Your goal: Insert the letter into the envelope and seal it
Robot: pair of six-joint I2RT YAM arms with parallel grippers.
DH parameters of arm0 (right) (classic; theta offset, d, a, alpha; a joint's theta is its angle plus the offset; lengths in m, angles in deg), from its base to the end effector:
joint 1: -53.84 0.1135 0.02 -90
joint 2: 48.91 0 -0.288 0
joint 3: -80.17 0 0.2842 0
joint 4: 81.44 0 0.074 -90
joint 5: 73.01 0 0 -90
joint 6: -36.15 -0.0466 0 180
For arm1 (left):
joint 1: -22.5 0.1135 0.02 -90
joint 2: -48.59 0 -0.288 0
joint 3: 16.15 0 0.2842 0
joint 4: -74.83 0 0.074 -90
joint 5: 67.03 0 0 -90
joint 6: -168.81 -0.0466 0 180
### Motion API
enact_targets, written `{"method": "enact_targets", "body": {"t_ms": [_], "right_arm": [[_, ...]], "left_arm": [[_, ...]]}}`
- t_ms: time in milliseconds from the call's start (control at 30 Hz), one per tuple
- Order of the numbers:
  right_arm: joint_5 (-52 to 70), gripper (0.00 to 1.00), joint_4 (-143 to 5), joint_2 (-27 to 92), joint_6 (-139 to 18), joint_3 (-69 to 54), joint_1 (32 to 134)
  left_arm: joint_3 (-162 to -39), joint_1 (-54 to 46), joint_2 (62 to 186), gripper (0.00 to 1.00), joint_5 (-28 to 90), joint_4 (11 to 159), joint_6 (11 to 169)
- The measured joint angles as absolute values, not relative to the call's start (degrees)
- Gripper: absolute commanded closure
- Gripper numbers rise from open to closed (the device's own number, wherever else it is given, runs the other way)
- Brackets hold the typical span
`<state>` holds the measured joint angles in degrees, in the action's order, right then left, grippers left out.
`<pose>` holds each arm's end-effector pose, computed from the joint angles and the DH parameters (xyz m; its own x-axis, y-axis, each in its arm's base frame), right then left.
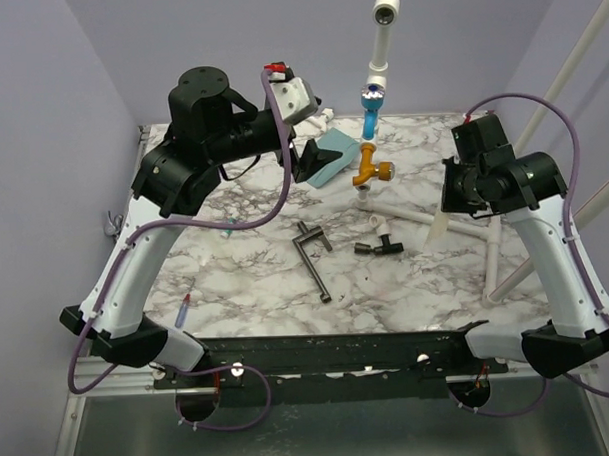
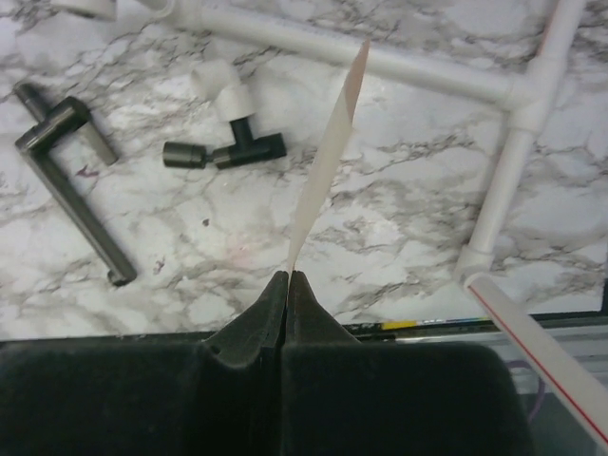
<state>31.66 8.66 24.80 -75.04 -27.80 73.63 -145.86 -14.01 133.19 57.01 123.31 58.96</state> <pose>0.2307 0.0705 0.4514 -0.7960 0.0852 -0.5993 0.1008 0.9949 0.0076 0.2303 -0.2030 0.5949 0.2755 0.1462 -0.9501 0.9022 0.3019 0.3080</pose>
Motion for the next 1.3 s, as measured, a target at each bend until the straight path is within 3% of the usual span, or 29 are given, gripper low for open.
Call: {"method": "enact_targets", "body": {"t_ms": [733, 1000, 1300], "right_arm": [[-4.49, 0.99, 10.71, 9.17, -71.33, -14.14, 73.63], [-20.33, 0.99, 3.24, 5.87, -68.44, -11.06, 73.63], [-28.99, 0.99, -4.11, 5.41, -65.73, -7.91, 73.63]], "left_arm": [[-121.4, -14.01, 118.7, 0.01, 56.99, 126.58, 58.8], [-115.69, -14.01, 114.54, 0.01, 57.69, 129.18, 57.08], [-110.67, -14.01, 114.15, 0.01, 61.08, 134.23, 55.09]]}}
